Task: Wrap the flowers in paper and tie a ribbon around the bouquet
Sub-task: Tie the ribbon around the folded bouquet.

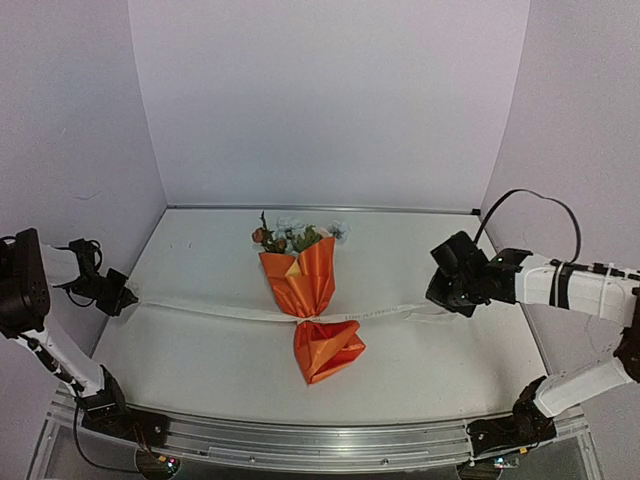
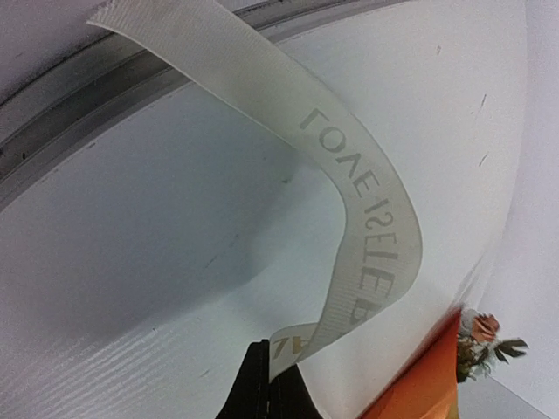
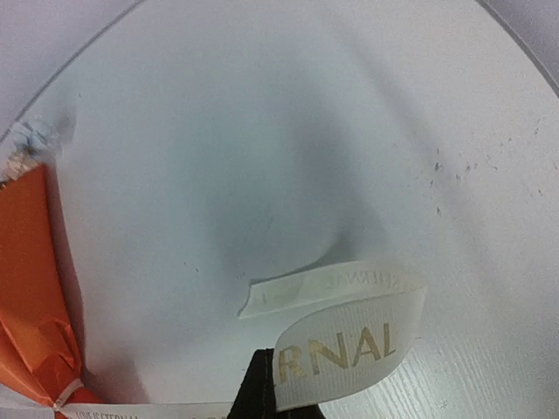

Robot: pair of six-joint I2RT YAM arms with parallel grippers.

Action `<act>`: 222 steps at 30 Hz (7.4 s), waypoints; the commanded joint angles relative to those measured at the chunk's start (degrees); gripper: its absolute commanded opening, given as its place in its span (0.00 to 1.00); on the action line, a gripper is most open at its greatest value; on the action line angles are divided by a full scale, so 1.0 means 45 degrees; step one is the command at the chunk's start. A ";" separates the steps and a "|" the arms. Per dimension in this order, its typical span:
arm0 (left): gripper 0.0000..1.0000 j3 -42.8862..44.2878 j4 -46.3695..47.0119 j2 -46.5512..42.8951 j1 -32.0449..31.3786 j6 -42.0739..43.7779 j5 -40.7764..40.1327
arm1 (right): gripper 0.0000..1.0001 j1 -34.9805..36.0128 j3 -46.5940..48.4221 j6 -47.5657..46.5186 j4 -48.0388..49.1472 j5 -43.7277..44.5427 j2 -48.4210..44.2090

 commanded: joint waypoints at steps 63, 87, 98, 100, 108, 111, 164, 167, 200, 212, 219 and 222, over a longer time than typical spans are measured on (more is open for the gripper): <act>0.83 -0.0050 0.3233 -0.0191 -1.1253 -0.3794 -0.2760 | 0.56 0.5871 0.2645 0.0684 0.6575 -0.4589 0.6661; 0.68 0.4132 -0.3187 0.1742 -1.2196 0.8449 -0.3959 | 0.83 0.4558 0.6441 -0.6581 0.1568 -0.3833 0.5205; 0.77 0.4441 -0.2027 0.2946 -1.3318 0.9229 -0.6481 | 0.83 0.4001 0.4688 -0.6345 0.2523 -0.4255 0.4068; 0.75 0.4549 -0.1792 0.3118 -1.3399 0.9378 -0.7139 | 0.83 0.4004 0.4469 -0.6258 0.2695 -0.4255 0.3922; 0.59 0.4310 -0.0513 0.3461 -1.3518 1.0031 -0.7712 | 0.82 0.3983 0.4135 -0.6011 0.3153 -0.4497 0.3827; 0.48 0.4463 -0.0393 0.3259 -1.3516 0.9559 -0.7574 | 0.81 0.3995 0.4290 -0.5978 0.3213 -0.4719 0.3925; 0.70 0.7006 -0.4615 0.6124 -0.9873 -0.6030 -0.9216 | 0.79 0.3993 0.3815 -0.5217 0.4374 -0.6137 0.3800; 0.57 0.6953 -0.4678 0.6703 -0.9911 -0.5772 -0.8494 | 0.78 0.3994 0.3800 -0.5099 0.4518 -0.6272 0.3874; 0.00 0.3300 -0.2707 -0.3620 -1.1779 -0.2651 -0.4066 | 0.76 0.5515 1.1772 -0.8975 0.3688 -0.6806 1.0593; 0.00 0.3616 -0.3791 -0.5339 -1.1798 -0.2595 -0.3911 | 0.78 0.6003 1.3987 -0.8609 0.3908 -0.6051 1.2469; 0.00 0.3803 -0.4221 -0.5883 -1.1790 -0.2669 -0.4000 | 0.78 0.6067 1.4928 -0.8522 0.3936 -0.4948 1.3247; 0.00 0.3908 -0.4384 -0.6052 -1.1786 -0.2628 -0.4058 | 0.74 0.6094 1.5378 -0.8416 0.3933 -0.5072 1.3639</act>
